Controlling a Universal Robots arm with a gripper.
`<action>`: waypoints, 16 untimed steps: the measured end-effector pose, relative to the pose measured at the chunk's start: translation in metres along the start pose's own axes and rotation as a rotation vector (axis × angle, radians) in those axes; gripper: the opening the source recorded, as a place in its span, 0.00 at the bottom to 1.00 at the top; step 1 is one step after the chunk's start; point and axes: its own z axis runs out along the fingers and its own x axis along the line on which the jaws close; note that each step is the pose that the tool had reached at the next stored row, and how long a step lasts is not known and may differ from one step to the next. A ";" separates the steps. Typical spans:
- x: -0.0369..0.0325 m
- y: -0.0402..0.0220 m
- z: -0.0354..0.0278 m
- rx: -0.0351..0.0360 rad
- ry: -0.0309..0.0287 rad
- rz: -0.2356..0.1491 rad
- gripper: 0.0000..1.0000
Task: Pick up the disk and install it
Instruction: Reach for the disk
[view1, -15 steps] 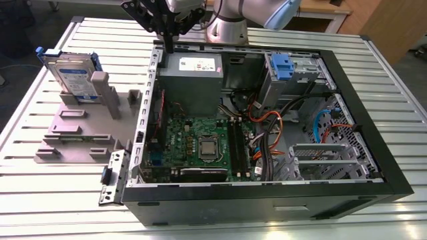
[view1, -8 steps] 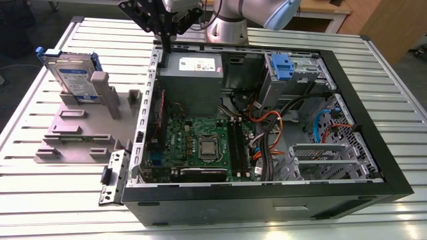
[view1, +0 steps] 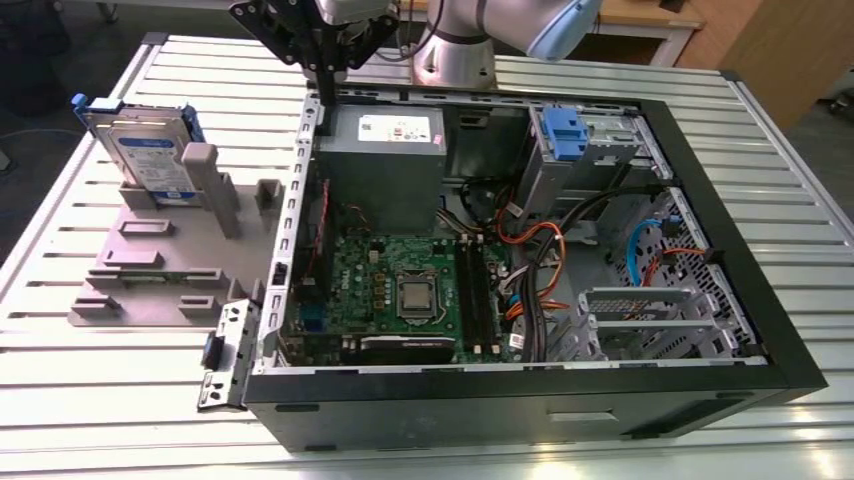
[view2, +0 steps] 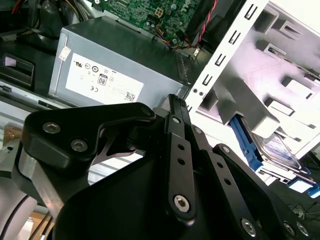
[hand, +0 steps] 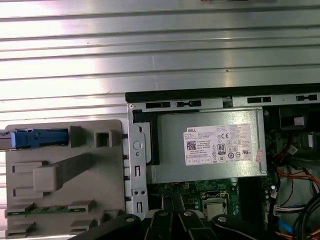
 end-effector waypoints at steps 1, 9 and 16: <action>0.0006 -0.0001 0.0000 0.0000 -0.0001 0.000 0.11; 0.0050 -0.0004 0.0002 0.0001 0.0000 0.000 0.11; 0.0091 -0.0007 0.0004 0.0000 0.0004 0.000 0.11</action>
